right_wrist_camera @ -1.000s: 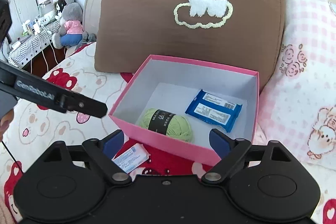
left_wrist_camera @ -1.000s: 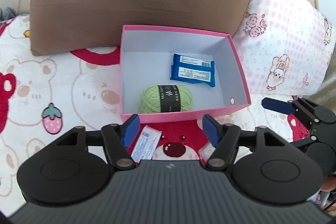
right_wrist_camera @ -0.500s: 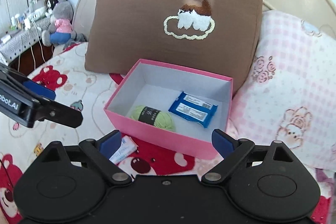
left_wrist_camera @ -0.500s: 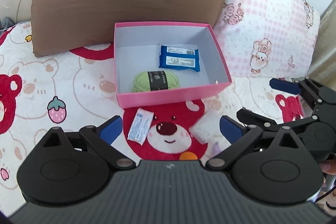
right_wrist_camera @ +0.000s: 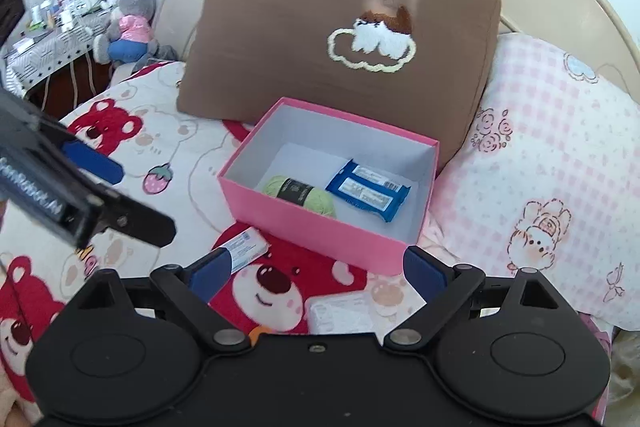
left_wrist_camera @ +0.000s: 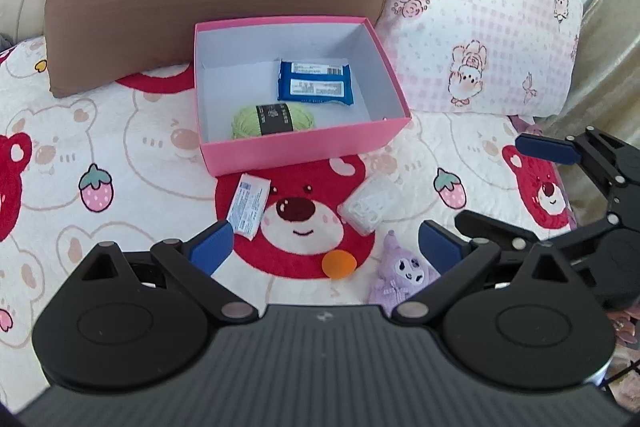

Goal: Organize objects
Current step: 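Withdraw the right tool from the box toward the orange sponge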

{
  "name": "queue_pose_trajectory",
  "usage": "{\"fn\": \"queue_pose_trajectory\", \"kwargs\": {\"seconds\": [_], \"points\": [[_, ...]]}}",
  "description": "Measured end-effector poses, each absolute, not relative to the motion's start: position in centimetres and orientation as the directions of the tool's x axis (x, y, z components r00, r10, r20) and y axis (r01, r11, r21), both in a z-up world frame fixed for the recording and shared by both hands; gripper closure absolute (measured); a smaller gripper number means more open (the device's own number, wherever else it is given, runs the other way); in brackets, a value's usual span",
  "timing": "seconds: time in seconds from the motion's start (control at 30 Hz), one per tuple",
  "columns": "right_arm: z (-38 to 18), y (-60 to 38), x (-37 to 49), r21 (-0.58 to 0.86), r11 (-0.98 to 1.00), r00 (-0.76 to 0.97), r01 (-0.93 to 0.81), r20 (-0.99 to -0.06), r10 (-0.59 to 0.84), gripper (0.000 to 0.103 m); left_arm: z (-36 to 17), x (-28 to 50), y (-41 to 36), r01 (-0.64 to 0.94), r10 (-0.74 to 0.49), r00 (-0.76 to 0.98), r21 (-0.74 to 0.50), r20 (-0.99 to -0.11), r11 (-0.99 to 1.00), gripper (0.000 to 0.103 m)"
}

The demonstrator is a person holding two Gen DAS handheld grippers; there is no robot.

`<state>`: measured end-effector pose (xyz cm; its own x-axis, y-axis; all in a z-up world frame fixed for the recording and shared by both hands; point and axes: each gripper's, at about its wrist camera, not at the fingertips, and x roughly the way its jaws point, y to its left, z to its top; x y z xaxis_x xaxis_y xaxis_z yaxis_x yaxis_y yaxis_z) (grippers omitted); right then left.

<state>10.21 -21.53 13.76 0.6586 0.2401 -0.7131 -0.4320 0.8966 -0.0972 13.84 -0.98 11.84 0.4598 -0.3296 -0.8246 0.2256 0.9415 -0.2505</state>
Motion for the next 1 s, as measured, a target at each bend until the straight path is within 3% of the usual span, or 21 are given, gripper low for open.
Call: {"fn": "queue_pose_trajectory", "kwargs": {"seconds": [0.47,1.0], "points": [[12.8,-20.2,5.2,-0.148,0.862,0.660,-0.485,-0.708,0.250,0.008,11.1,11.4,-1.4,0.269,-0.356,0.398,-0.263,-0.846,0.927,0.003],[8.4,-20.4,4.6,-0.074,0.870,0.547,-0.488,-0.802,0.239,0.008,7.1,9.5,-1.9,0.298,-0.361,0.317,-0.269,-0.877,0.916,0.003]]}}
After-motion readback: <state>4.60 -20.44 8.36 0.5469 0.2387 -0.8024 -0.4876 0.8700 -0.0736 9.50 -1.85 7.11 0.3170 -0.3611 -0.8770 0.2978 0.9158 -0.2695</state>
